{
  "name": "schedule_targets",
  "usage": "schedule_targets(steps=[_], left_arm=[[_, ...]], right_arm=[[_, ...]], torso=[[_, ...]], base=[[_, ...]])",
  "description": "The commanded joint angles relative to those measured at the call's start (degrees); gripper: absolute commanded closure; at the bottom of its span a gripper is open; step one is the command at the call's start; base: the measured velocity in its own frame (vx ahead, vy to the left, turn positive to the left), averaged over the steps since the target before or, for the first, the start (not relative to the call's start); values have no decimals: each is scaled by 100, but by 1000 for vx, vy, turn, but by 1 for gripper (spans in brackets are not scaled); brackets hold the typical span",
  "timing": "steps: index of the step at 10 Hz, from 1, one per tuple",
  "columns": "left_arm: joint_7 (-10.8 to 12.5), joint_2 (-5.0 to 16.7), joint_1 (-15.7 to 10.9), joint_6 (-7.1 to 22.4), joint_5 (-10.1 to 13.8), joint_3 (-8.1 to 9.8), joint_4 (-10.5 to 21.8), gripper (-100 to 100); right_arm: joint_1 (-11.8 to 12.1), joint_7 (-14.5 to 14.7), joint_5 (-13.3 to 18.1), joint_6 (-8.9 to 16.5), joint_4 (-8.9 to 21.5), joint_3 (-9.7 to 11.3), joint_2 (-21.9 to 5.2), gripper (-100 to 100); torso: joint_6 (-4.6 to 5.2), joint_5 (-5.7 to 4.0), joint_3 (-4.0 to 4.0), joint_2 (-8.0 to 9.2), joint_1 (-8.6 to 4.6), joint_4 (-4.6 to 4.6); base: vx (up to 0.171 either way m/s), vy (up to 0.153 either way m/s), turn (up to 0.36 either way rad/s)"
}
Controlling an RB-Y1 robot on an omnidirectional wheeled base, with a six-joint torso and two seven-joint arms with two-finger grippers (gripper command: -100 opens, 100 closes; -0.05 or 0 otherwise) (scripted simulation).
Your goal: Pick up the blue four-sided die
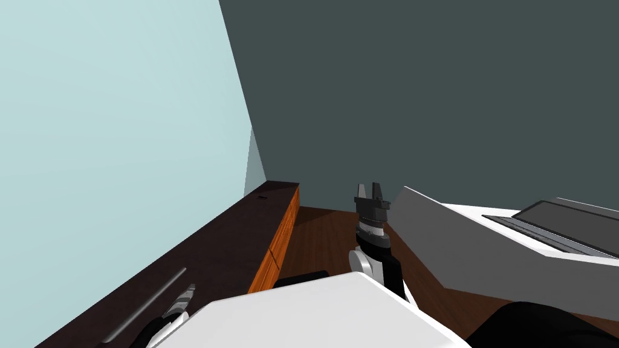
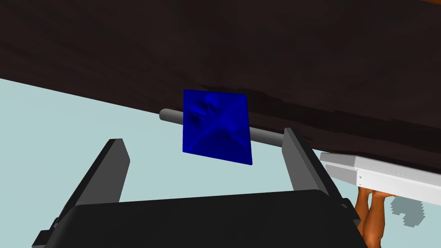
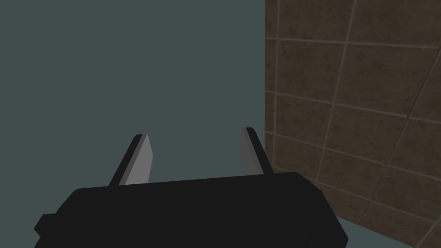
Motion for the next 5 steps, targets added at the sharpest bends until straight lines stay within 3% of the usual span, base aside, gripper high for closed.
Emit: schedule_targets(steps=[1, 2, 3, 4, 5], left_arm=[[-240, -13, -137, -116, 6, 263, 223, -100], [-240, -13, -137, -116, 6, 263, 223, -100], [-380, -38, -205, -161, 10, 426, 313, -100], [-307, -24, -175, -122, 8, 348, 264, -100], [-328, -23, -184, -140, 9, 362, 283, 100]], right_arm=[[0, 0, 0, 0, 0, 0, 0, 0], [0, 0, 0, 0, 0, 0, 0, 0], [1, 0, 0, 0, 0, 0, 0, 0], [0, 0, 0, 0, 0, 0, 0, 0], [1, 0, 0, 0, 0, 0, 0, 0]], torso=[[0, 0, 0, 0, 0, 0], [0, 0, -1, -2, -1, 0], [-2, -1, -5, -9, -6, -2], [0, -2, -7, -11, -10, -2], [-2, -3, -8, -15, -14, -3]], base=[[-44, 52, -97], [-23, 34, -34], [-20, 23, -59], [-11, 12, -18], [0, 0, 0]])
